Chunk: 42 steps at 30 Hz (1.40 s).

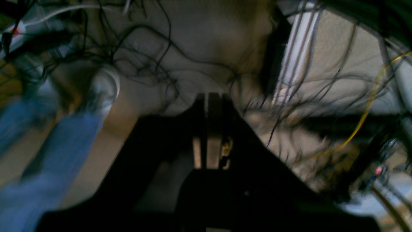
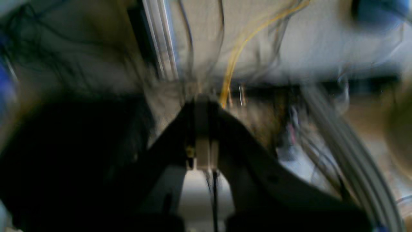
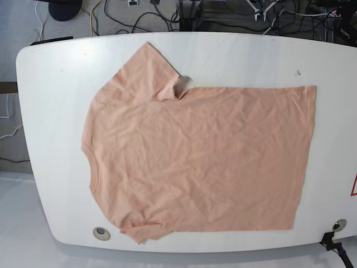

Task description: Fold the T-shirt properly

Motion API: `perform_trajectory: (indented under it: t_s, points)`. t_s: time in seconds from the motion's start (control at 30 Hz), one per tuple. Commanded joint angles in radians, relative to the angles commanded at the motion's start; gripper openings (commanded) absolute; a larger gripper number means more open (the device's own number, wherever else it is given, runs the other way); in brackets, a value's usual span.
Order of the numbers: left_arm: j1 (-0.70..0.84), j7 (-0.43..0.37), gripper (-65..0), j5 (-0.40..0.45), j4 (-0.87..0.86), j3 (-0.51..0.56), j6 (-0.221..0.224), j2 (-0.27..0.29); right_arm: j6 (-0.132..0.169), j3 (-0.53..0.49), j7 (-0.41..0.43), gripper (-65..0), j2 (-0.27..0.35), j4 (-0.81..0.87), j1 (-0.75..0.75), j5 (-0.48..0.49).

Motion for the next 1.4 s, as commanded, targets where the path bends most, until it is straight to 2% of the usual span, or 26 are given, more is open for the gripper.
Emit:
perform_trajectory:
  t_s: [0.83,0.9,1.4]
  points:
    - [0.006,0.004,-65.0,-0.007,-0.009,-0.003,-0.004,-0.002,-0.006,0.001,0.006,-65.0,0.010,0.015,-0.015,-0.004]
    - [-0.004,-0.007,-65.0,-0.015,-0.007,0.002,0.002,0.001,0.011,0.002,0.011,-65.0,0.006,0.015,-0.007,0.003]
    - [0.010,-0.011,-64.6,-0.009,-0.004,0.002,0.003,-0.007,0.001,0.005,0.008,-65.0,0.010,0.013,-0.004,0.001]
